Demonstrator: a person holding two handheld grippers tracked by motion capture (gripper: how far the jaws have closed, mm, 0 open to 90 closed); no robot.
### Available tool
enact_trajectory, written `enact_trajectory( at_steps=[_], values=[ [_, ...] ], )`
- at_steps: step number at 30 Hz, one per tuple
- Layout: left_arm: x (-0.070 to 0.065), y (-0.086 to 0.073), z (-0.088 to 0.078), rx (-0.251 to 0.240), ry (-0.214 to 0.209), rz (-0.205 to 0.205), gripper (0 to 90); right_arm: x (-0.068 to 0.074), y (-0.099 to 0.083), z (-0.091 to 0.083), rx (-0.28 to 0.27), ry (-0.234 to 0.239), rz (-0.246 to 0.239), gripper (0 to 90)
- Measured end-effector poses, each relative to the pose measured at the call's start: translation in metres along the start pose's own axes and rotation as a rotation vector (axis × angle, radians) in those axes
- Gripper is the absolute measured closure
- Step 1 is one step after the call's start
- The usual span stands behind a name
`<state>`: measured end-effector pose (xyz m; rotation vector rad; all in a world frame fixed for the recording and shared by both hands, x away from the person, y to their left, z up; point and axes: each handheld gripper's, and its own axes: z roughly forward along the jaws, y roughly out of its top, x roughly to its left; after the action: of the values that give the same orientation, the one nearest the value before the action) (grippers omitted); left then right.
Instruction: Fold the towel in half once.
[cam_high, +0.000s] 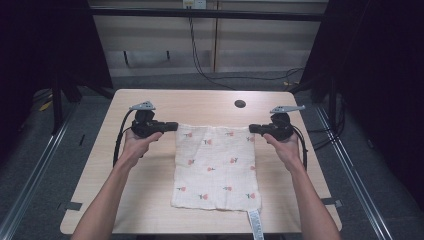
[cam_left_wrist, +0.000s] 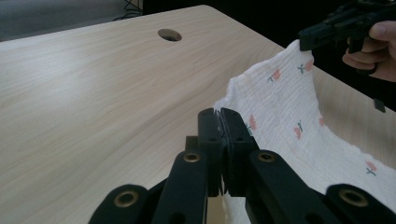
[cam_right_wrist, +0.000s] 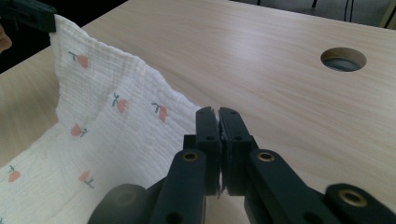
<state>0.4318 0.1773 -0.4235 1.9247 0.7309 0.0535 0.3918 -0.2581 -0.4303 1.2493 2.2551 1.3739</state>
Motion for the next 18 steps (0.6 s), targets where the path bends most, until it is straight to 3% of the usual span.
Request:
enact_trajectory(
  at_steps=[8,11,18],
  values=[
    [-0.002,0.013,-0.003,0.003,0.028,0.036,88.2,-0.005,0.015,-0.005,-0.025,-0.023,-0.004,87.4],
    [-0.004,0.010,-0.004,-0.006,0.017,0.036,88.1,-0.005,0.016,-0.011,-0.048,-0.013,-0.008,87.4],
    [-0.014,-0.006,-0.005,0.013,-0.001,0.058,88.1,0.003,0.001,-0.020,-0.034,0.028,-0.017,87.4]
  ],
)
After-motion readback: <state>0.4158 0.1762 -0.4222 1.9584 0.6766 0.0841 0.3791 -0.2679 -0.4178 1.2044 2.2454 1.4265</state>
